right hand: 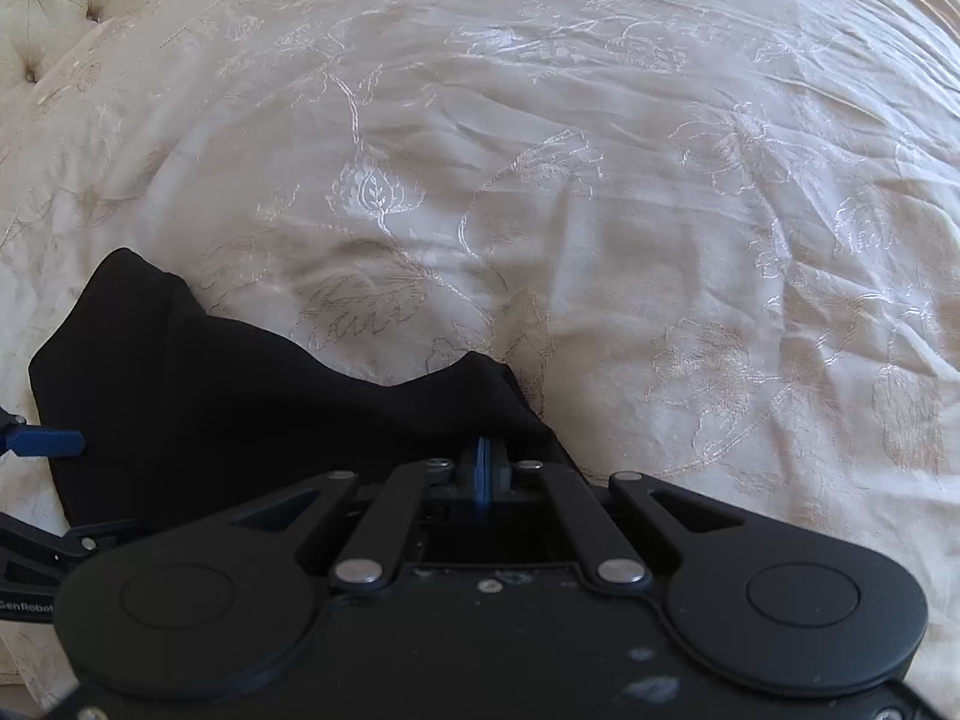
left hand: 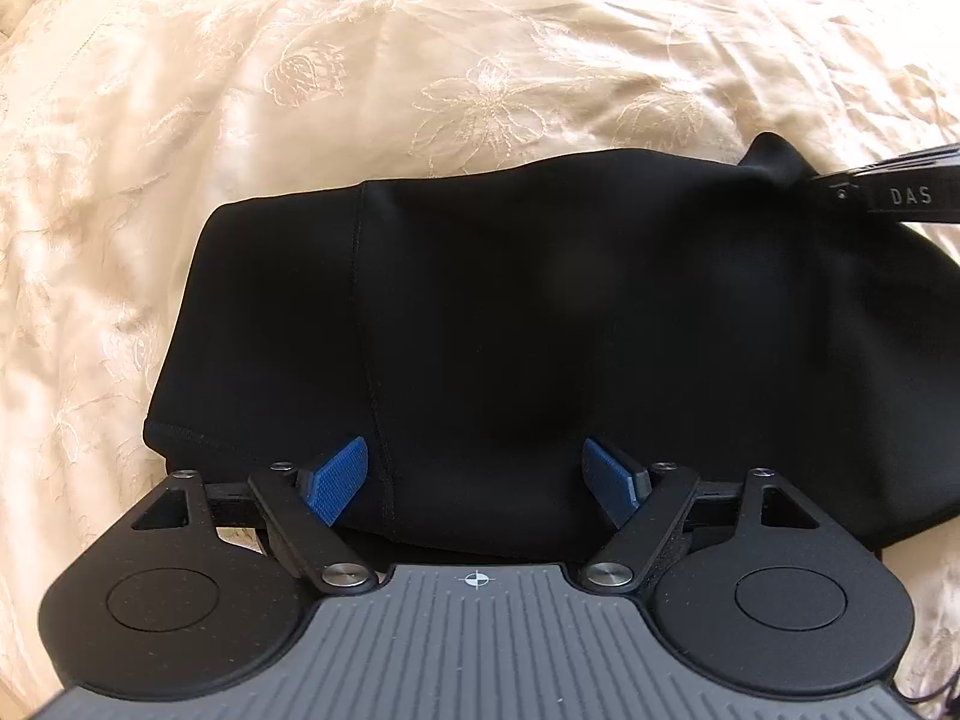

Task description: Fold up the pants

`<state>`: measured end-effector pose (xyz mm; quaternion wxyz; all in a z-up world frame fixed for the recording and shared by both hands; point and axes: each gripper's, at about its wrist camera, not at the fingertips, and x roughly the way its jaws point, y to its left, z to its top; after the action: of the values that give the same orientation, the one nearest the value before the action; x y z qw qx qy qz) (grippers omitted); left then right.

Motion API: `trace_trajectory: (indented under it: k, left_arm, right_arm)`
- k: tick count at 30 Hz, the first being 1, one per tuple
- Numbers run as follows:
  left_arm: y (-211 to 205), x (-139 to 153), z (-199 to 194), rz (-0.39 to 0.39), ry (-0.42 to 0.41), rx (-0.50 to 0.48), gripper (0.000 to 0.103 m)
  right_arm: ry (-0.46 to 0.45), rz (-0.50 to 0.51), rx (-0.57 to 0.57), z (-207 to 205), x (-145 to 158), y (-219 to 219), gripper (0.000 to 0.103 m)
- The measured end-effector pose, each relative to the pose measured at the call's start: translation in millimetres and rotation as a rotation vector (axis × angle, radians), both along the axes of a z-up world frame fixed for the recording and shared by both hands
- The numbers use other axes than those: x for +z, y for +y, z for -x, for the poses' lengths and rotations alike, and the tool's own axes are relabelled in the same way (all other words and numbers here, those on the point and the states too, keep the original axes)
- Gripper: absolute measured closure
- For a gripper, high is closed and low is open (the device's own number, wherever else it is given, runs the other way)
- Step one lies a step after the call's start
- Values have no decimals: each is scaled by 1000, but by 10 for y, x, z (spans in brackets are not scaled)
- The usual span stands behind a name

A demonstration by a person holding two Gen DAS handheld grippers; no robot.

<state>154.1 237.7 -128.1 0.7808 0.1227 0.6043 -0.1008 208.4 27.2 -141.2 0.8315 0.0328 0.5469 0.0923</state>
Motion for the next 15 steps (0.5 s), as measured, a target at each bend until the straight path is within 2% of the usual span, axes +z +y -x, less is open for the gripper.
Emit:
trace_trajectory:
  k: [4,7,12,15]
  left_arm:
    - [-67,136,15,45,-36,-37,25]
    - [-152,165,57,63,-50,-84,25]
    - [-293,118,146,86,-37,-152,25]
    - [-394,93,197,90,-35,-188,25]
  right_arm:
    - [-60,-40,-90,379,329,-75,97]
    - [-69,-26,-155,714,480,-130,95]
    - [-26,28,-222,1056,480,-199,95]
    - [-33,63,-258,950,421,-230,95]
